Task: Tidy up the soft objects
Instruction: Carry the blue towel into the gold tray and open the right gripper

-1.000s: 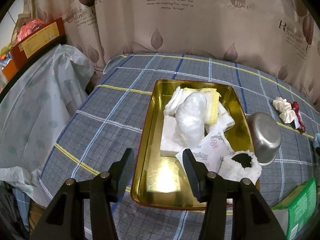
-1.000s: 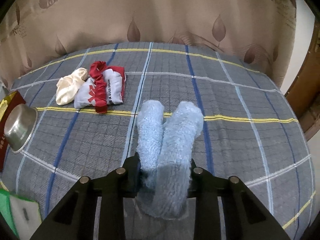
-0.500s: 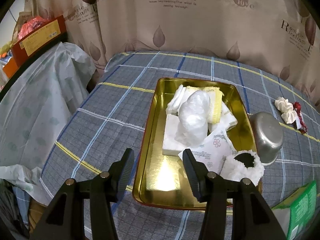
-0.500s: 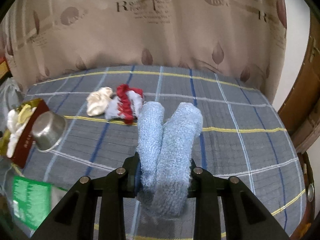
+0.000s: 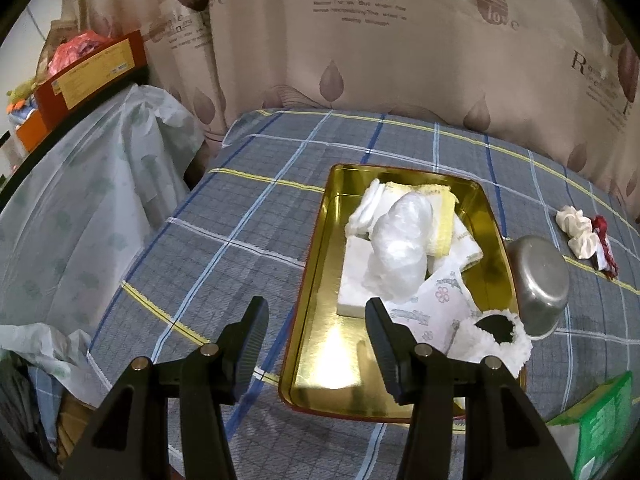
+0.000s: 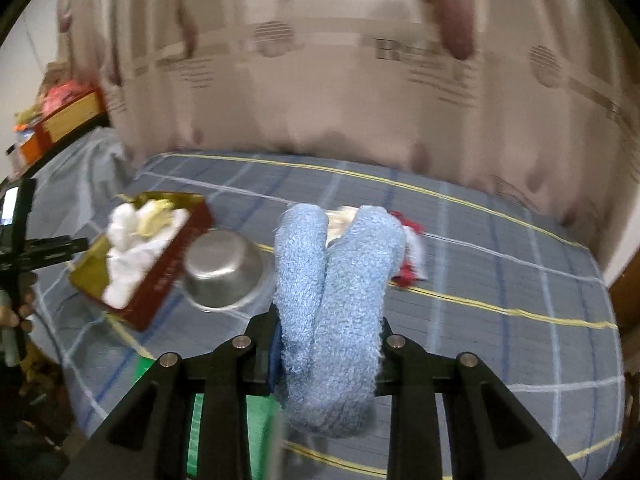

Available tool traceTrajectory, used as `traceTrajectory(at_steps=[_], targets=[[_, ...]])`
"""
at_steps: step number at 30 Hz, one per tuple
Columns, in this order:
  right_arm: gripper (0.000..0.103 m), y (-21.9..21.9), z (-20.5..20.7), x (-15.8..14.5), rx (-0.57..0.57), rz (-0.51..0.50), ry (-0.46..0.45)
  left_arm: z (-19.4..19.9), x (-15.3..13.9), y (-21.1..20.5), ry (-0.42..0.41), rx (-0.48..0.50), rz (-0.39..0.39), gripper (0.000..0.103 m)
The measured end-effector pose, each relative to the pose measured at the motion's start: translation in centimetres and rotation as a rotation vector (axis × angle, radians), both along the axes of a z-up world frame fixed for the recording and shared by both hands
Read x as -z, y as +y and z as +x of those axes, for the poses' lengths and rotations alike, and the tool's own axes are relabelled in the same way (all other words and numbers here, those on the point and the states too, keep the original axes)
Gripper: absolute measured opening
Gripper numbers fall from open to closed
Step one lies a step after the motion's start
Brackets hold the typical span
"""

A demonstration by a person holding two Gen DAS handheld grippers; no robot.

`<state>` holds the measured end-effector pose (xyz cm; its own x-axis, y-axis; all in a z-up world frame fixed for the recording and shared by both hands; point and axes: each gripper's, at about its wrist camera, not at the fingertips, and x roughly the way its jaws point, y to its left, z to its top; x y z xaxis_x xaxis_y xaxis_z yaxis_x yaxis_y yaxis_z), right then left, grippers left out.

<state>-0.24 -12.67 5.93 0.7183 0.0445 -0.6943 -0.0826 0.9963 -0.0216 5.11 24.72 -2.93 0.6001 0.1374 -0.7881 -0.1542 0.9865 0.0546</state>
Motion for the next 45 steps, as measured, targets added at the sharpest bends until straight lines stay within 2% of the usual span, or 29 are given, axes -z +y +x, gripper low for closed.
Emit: traceTrajectory(at_steps=[6,17,21,32,38,45], targets=[[0.026,5.4,1.5,0.7,-0.115,0.046,0.029,0.0,0.2,0.4,0.01,-0.016,-0.001,0.052],[0.026,15.2,3.9,1.4,-0.318,0.054,0.087,0.1,0.4,1.8,0.019,-0.061,-0.002,0.052],[0.026,17.6,4.8,2.4,-0.357,0.048,0.119,0.1,0.1,3.3,0.015,-0.101,-0.01,0.052],[0.026,22.7,8.5,6.2,-0.368,0.026,0.194,0.1,-0.2,5.9,0.012,-0.164,-0.037,0.052],[0.026,25.1,10.4,8.1,-0.355,-0.016,0.19,0.2,-0.1,6.1,0.017,-0.164,-0.058,0.052],[0.026,26.2,12.6,9.2,-0.333,0.055,0.215,0.3,0.1,6.1,0.026,-0.17,-0.061,0.052]])
